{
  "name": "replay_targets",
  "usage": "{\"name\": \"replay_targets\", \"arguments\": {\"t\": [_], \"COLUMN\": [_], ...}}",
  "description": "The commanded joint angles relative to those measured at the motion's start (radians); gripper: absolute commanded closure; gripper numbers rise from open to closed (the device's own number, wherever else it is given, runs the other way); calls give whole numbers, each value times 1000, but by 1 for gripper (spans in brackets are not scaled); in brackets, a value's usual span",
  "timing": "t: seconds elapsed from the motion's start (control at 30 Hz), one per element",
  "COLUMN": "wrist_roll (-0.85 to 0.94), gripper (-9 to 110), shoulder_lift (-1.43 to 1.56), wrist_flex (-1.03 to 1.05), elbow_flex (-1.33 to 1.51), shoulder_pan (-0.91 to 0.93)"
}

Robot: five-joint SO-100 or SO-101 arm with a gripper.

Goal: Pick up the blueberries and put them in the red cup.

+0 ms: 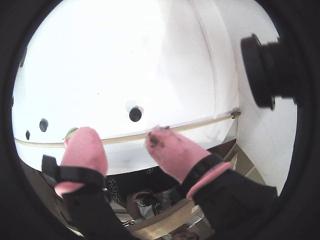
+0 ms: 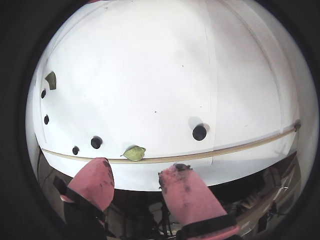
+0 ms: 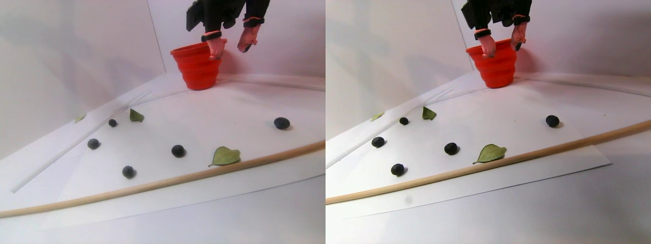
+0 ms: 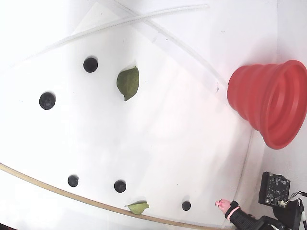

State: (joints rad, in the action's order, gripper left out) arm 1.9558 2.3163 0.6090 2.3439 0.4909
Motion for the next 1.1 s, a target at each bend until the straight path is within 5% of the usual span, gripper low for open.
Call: {"name": "replay_targets", "arguments": {"t": [0.0,1.07], "wrist_roll": [8,60], "gripper": [84,84], "shoulder_lift": [64,-198], "wrist_flex": [-17,-250], "elbow_flex": [-5,83], "shoulder_pan": [23,135]}}
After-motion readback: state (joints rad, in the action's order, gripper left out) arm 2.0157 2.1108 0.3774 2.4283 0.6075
